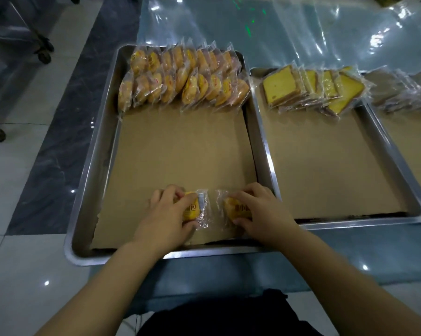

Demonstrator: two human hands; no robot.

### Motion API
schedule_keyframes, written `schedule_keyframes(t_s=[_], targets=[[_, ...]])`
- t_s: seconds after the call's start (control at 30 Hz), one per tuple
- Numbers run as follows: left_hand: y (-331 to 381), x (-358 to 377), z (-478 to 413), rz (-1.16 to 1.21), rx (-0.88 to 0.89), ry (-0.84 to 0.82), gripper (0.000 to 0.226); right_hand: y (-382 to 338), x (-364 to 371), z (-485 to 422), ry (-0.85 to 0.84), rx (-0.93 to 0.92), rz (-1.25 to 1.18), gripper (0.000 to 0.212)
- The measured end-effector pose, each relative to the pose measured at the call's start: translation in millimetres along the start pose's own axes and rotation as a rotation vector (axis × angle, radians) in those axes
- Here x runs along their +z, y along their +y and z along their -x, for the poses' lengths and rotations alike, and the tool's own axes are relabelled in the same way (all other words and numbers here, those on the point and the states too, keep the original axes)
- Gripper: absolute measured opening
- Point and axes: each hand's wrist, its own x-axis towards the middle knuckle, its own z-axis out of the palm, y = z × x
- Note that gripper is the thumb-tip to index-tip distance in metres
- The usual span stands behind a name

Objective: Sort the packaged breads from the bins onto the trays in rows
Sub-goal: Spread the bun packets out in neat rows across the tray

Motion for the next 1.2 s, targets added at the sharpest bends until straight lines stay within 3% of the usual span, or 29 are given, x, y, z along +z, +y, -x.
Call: schedule_keyframes(t_s=[0.4,0.77,0.97,1.2], targets=[[16.5,-8.3,7.3,0.117,-0.048,-0.156,0.061,-8.7,-13.4,12.0,-0.131,-0.013,0.142,0.060],[-10.7,-55.5,-26.3,0.314,-0.197,0.108,0.033,-20.1,-72.8,-59.6,-0.083,-0.155,-0.011,0.043],[-54.6,-96.2,-61.0,0.220,-0.245,0.220,0.027,-51.3,-82.5,-118.3,0.033,-0.137,-0.072,0.036],[-117.6,-130.3,-126.3,0.164,-0.269,0.297,0.050,-101.2,-80.7,-211.7,0.173,-0.028,-0.111,0.025]])
